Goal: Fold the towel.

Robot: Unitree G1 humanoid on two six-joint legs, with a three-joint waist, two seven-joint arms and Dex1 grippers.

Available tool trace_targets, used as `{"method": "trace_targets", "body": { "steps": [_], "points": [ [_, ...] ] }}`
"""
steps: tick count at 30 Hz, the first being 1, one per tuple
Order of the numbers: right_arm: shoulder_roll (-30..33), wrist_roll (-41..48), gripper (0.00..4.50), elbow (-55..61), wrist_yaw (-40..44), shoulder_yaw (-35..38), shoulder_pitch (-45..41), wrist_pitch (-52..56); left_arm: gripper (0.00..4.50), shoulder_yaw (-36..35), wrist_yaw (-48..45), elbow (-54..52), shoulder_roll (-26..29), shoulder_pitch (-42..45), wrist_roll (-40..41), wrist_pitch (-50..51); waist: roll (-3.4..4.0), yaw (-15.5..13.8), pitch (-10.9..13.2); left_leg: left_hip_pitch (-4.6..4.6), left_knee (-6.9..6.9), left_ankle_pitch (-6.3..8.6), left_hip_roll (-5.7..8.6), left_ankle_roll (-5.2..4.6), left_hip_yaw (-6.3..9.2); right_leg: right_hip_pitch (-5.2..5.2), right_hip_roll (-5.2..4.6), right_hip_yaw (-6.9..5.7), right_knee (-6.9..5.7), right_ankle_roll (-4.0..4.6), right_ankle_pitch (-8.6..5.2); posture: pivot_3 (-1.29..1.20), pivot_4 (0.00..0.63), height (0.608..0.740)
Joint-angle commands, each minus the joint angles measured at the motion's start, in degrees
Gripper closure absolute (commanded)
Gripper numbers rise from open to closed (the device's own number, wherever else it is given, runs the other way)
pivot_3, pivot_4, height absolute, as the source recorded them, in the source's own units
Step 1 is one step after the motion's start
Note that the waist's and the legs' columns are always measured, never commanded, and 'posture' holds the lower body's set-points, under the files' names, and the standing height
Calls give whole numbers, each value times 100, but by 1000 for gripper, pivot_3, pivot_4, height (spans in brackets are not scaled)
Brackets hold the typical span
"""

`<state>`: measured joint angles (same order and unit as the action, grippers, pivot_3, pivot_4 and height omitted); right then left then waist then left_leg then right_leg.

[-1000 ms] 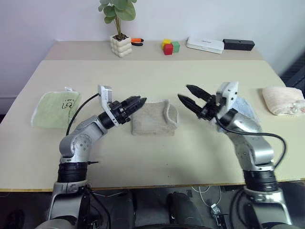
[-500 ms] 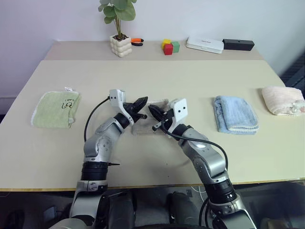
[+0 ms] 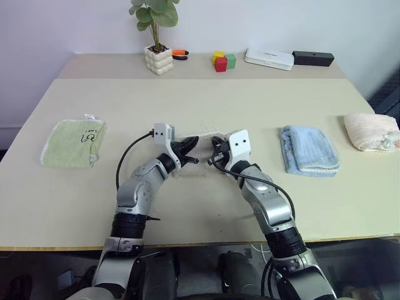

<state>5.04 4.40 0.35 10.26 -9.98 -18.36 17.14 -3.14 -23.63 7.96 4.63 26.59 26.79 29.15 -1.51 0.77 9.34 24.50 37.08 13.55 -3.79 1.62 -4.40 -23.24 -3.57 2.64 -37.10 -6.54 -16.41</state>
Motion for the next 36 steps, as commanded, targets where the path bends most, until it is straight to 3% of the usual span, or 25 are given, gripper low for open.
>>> {"method": "trace_targets", "body": {
  "steps": [1,18,19,22,28,29,36],
  "points": [
    [38,-113,4461,171,-101,148,160,-9,4450,-108,69,7,11,3,-74,-184,0,1,0,0,0,0,0,0,0,0,0,0,0,0,0,0,150,735],
    [35,-35,4461,232,24,405,190,-85,4450,-320,-274,-270,392,-172,148,-69,0,5,0,-1,0,0,-1,0,0,0,0,0,-1,0,0,0,150,735],
    [3,133,4488,301,71,534,136,-46,4213,-287,-379,-351,461,-170,163,-43,0,6,0,0,0,0,-1,0,0,0,0,0,-1,0,0,0,150,735],
    [48,591,3627,487,434,767,21,77,3204,-349,-659,-499,617,-132,311,-29,1,3,0,0,-2,0,-1,0,0,-1,1,-1,-1,0,0,0,150,735],
    [643,1014,512,369,950,1305,-270,273,30,-508,-1168,-459,1136,-26,386,-126,1,-4,1,0,-2,0,-1,0,0,0,0,-1,0,0,0,0,150,735],
    [743,1295,25,316,1041,1524,-383,539,0,-475,-1460,-481,1282,-85,405,-189,1,1,1,0,-2,0,-1,0,-1,0,-1,-1,0,0,0,0,150,735],
    [1132,2378,25,417,1305,2134,-729,2090,0,-478,-2347,-306,1844,-81,363,-407,3,7,2,-1,-6,0,-4,0,-2,-2,0,-1,0,1,-1,0,150,735]
  ]
}}
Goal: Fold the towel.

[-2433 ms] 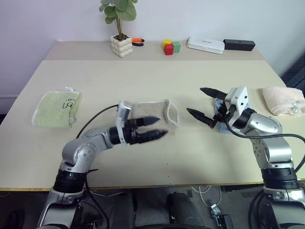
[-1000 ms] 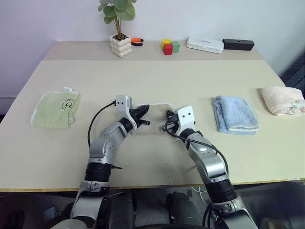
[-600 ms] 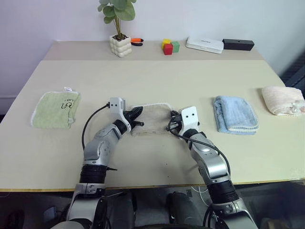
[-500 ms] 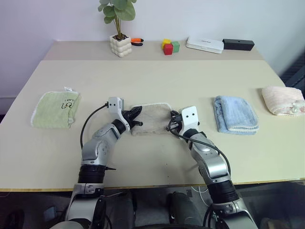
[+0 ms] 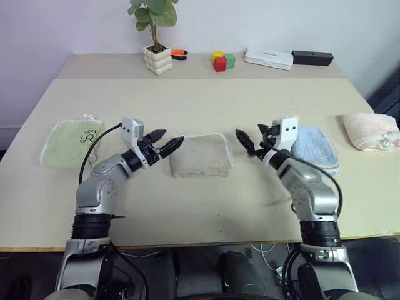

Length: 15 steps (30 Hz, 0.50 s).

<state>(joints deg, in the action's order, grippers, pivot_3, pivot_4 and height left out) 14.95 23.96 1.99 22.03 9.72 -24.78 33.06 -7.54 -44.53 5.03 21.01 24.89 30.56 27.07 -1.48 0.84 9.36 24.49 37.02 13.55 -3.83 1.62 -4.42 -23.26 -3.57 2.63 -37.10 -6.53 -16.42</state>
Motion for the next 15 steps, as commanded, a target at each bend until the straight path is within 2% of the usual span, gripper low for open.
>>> {"method": "trace_targets", "body": {
  "steps": [1,2,5,9,15],
  "points": [
    [184,508,25,294,147,192,-92,648,0,-32,-330,27,271,96,-60,-250,0,0,0,0,-1,0,0,0,0,-1,0,0,0,0,0,0,150,735],
    [214,562,25,315,151,203,-97,739,0,-22,-372,64,307,104,-88,-292,1,0,1,0,-1,0,-1,0,0,-1,0,0,0,1,0,0,150,735],
    [260,1325,25,571,115,335,32,1977,0,-142,-975,-180,549,-46,299,-227,1,-7,1,2,-1,0,-1,0,-1,-3,-1,1,0,1,0,0,150,735],
    [209,2164,25,722,-118,763,-50,3082,0,-161,-1699,-427,827,-289,331,-748,2,2,1,2,-4,1,-3,-1,-2,-5,-3,1,1,3,-1,0,150,735],
    [205,2561,25,619,-514,981,-184,4064,0,-338,-2250,-293,1130,-365,344,-1355,2,-5,1,3,-4,1,-4,-1,-4,-7,-5,1,2,24,-11,0,150,735]
  ]
}}
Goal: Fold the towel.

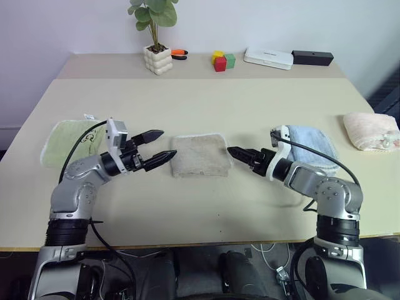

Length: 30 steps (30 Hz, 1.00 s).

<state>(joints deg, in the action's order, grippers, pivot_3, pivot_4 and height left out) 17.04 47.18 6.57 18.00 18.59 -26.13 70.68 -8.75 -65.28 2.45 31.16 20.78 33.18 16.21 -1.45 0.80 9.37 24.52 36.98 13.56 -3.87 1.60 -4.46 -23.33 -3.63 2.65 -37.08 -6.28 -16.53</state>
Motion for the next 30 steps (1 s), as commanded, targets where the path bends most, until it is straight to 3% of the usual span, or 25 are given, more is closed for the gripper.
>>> {"method": "trace_targets", "body": {
  "steps": [1,22,25,30],
  "points": [
    [16,231,25,170,-127,53,-29,363,0,-222,-193,3,139,60,51,-322,0,4,0,0,0,1,0,-1,0,0,0,0,1,0,0,0,150,735],
    [-817,130,25,-714,-315,-245,-435,815,0,-243,129,-627,82,-398,116,-395,0,58,0,3,-5,1,-5,-3,0,-6,9,0,-1,-21,10,0,150,735],
    [-956,127,783,-903,-276,-258,-477,782,0,-248,217,-706,67,-479,101,-406,0,62,0,3,-5,2,-6,-3,0,-6,9,0,0,-21,10,0,150,735],
    [-1020,50,3215,-1104,-277,-260,-624,645,0,-256,300,-736,59,-541,88,-430,3,58,1,4,-8,2,-6,-3,-2,-10,9,0,-1,-21,10,0,150,735]
  ]
}}
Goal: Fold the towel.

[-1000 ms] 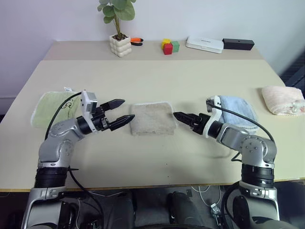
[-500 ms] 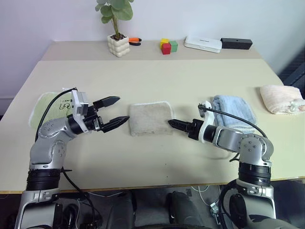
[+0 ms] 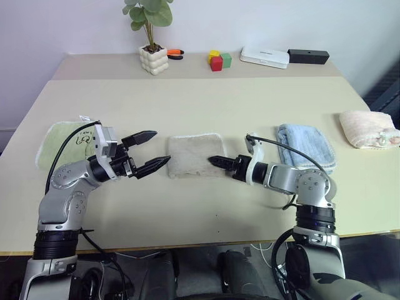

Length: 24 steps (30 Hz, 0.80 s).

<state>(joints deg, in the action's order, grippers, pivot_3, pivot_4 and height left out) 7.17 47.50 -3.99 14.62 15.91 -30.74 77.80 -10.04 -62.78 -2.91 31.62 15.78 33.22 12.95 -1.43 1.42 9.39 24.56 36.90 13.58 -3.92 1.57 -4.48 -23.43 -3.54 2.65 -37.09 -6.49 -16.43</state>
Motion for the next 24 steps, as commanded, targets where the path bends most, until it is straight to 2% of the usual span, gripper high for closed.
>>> {"method": "trace_targets", "body": {
  "steps": [1,2,3,7,11,14,18,20,24],
  "points": [
    [-27,20,3687,-70,74,16,-179,-72,0,-127,65,-199,11,-43,79,-109,0,-5,0,0,0,0,0,0,-1,0,-1,0,0,0,0,0,150,735],
    [-20,4,4204,-87,74,24,-196,-88,0,-120,75,-198,6,-48,73,-120,0,-8,0,-1,1,0,0,0,-1,1,-1,0,0,0,0,0,150,735],
    [-4,-6,4437,-106,84,38,-212,-102,0,-106,83,-193,-4,-53,61,-135,-1,-10,0,-1,2,0,0,0,0,2,-1,0,0,1,0,0,150,735],
    [33,137,4437,10,105,316,-237,-233,0,-56,85,-172,-72,-45,78,-176,0,-32,0,0,4,0,1,0,-2,2,-3,0,1,1,0,0,150,735],
    [0,762,4437,371,69,1083,-189,-319,0,-25,39,3,-146,91,46,-276,3,-50,2,4,4,0,2,0,-2,1,-4,0,1,1,0,0,150,735],
    [-24,1508,4437,875,-377,1927,-191,-611,0,60,-112,458,-226,381,-73,-476,8,-70,5,7,4,0,2,0,-1,-1,-3,-2,1,0,0,0,150,735],
    [76,2000,4437,1514,-980,2336,-89,-1088,0,213,-271,940,-400,802,-159,-639,8,-59,5,10,5,0,3,0,0,-2,-3,-2,3,-1,1,0,150,735],
    [116,2284,4437,1822,-1518,2873,-62,-1763,0,379,-393,1337,-630,1163,-229,-761,9,-55,6,9,5,0,3,0,1,-1,-1,-2,4,-2,1,0,150,735],
    [132,2448,4437,2412,-2089,3066,338,-2538,0,554,-606,1872,-901,1572,-363,-1021,10,-67,6,18,9,0,6,0,6,-3,-2,-5,5,-4,1,0,150,735]
  ]
}}
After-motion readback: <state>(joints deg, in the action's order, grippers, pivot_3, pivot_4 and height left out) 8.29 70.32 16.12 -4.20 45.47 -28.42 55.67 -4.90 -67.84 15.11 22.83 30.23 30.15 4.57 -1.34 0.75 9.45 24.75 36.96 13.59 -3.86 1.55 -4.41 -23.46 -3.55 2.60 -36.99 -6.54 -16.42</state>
